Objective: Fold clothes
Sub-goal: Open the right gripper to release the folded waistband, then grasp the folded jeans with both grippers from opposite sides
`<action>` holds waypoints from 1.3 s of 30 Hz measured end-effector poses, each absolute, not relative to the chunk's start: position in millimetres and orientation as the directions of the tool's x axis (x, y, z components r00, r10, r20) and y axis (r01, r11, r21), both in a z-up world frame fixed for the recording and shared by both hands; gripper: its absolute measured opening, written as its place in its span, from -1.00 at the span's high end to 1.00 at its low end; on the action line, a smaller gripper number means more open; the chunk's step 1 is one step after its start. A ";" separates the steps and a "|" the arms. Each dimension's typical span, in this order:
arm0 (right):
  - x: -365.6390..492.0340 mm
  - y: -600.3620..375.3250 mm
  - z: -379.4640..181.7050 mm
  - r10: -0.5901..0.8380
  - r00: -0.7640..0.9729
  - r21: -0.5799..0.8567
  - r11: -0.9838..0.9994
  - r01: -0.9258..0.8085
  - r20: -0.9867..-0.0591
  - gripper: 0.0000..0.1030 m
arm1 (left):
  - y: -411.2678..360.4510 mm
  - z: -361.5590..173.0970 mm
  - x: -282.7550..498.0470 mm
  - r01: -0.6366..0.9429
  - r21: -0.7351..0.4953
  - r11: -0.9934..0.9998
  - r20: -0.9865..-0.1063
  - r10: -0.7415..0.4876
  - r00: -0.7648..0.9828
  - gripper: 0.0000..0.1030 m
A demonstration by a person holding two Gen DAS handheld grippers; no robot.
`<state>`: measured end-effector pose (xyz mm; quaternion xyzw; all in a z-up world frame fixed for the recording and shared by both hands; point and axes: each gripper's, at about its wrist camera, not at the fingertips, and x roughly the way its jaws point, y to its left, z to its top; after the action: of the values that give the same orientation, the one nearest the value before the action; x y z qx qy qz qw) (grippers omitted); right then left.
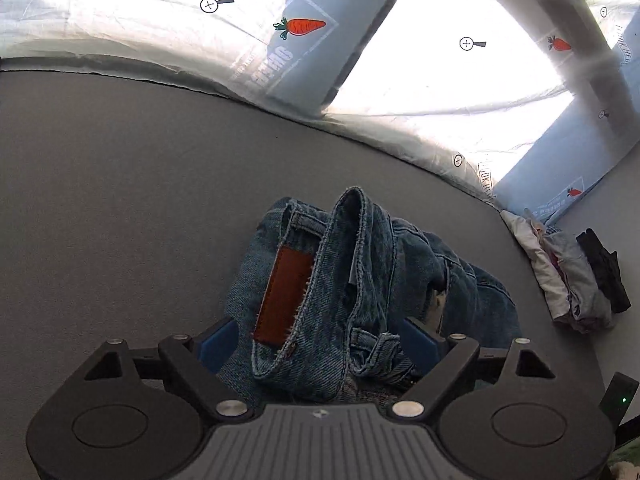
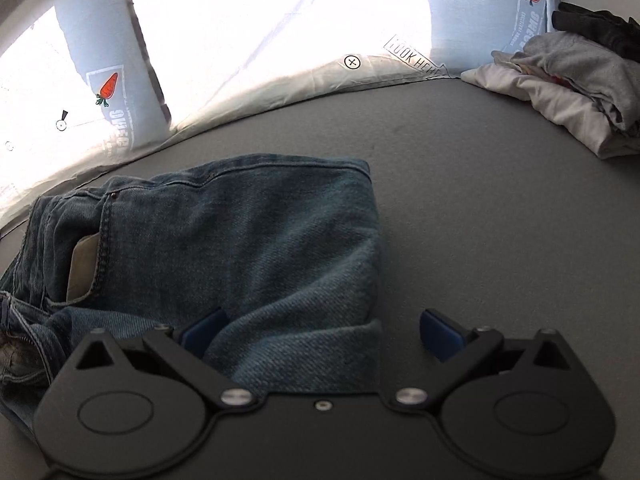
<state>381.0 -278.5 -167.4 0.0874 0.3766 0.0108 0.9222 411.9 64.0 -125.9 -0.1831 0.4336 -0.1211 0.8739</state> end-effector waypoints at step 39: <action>372.4 -256.8 -52.7 0.143 0.750 0.135 0.988 -0.072 -0.645 0.68 | 32.7 -62.2 404.3 0.315 -0.455 0.833 -0.561 -0.543 0.625 0.46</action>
<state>372.4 -256.8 -52.7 0.0507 0.3485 0.0575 0.9342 404.3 32.7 -62.2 -0.1586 0.3594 -0.2417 0.8873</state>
